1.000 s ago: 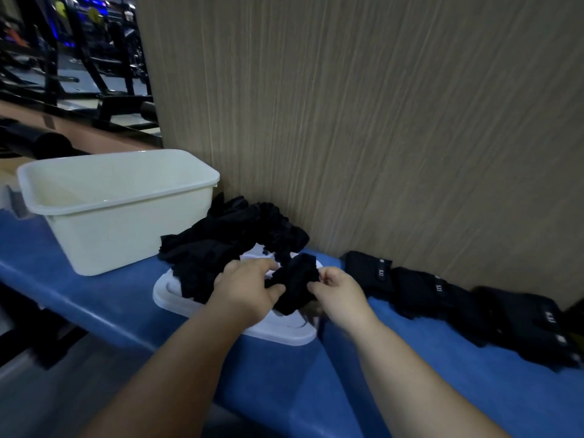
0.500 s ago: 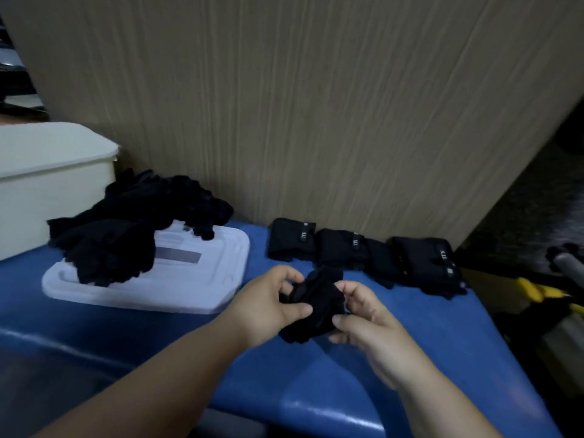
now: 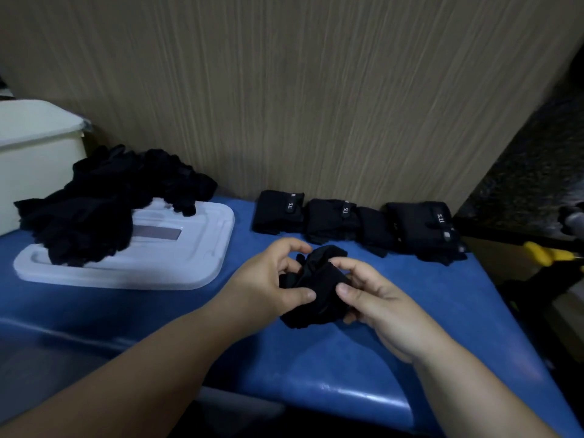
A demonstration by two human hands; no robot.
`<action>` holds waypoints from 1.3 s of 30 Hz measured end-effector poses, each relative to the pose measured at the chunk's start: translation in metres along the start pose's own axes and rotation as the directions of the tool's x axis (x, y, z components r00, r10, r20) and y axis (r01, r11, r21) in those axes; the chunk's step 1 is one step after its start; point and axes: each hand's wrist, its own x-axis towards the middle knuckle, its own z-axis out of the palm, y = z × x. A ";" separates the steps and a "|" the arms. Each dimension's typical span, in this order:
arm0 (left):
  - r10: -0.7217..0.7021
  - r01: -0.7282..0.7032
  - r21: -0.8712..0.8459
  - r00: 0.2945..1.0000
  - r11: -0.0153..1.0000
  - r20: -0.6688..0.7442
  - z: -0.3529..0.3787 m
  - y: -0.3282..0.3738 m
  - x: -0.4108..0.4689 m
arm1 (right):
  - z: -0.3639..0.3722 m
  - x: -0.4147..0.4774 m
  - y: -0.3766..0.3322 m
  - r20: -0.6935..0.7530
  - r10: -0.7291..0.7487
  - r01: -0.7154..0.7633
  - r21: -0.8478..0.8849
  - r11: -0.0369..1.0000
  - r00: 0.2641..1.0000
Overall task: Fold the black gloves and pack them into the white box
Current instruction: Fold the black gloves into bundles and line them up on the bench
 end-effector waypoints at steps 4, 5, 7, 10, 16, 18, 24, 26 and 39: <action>0.016 -0.017 0.045 1.000 0.999 0.005 0.003 -0.001 0.001 | -0.003 0.000 0.000 0.043 0.000 0.000 0.017 1.000 0.999; 0.021 -0.021 0.066 1.000 0.998 0.004 0.003 -0.001 0.001 | -0.004 0.000 0.001 0.051 -0.006 0.006 -0.003 1.000 0.999; 0.038 -0.035 0.122 0.999 0.992 -0.019 0.004 -0.003 0.000 | -0.005 -0.002 0.001 0.063 -0.026 0.031 -0.086 0.996 0.998; 0.106 -0.064 0.299 0.986 0.952 -0.126 0.003 -0.003 -0.004 | -0.007 -0.005 0.001 0.064 -0.032 0.047 -0.246 0.968 0.997; 0.160 -0.087 0.445 0.979 0.891 -0.128 -0.002 -0.003 -0.004 | -0.011 -0.005 0.007 -0.048 -0.139 0.098 -0.487 0.868 0.989; 0.111 -0.088 0.443 0.993 0.892 -0.027 -0.002 -0.003 -0.005 | -0.012 -0.004 0.008 -0.064 -0.179 0.123 -0.503 0.855 0.982; 0.017 -0.042 0.406 0.998 0.913 0.065 0.002 -0.008 -0.004 | -0.013 -0.004 0.008 -0.064 -0.214 0.168 -0.420 0.892 0.975; 0.017 -0.035 0.369 0.999 0.929 0.051 0.001 -0.008 -0.002 | -0.013 -0.003 0.008 -0.036 -0.219 0.188 -0.391 0.901 0.975; 0.092 -0.098 0.245 0.995 0.965 0.038 0.004 0.001 -0.001 | -0.018 -0.004 0.006 -0.063 -0.243 0.225 -0.218 0.950 0.968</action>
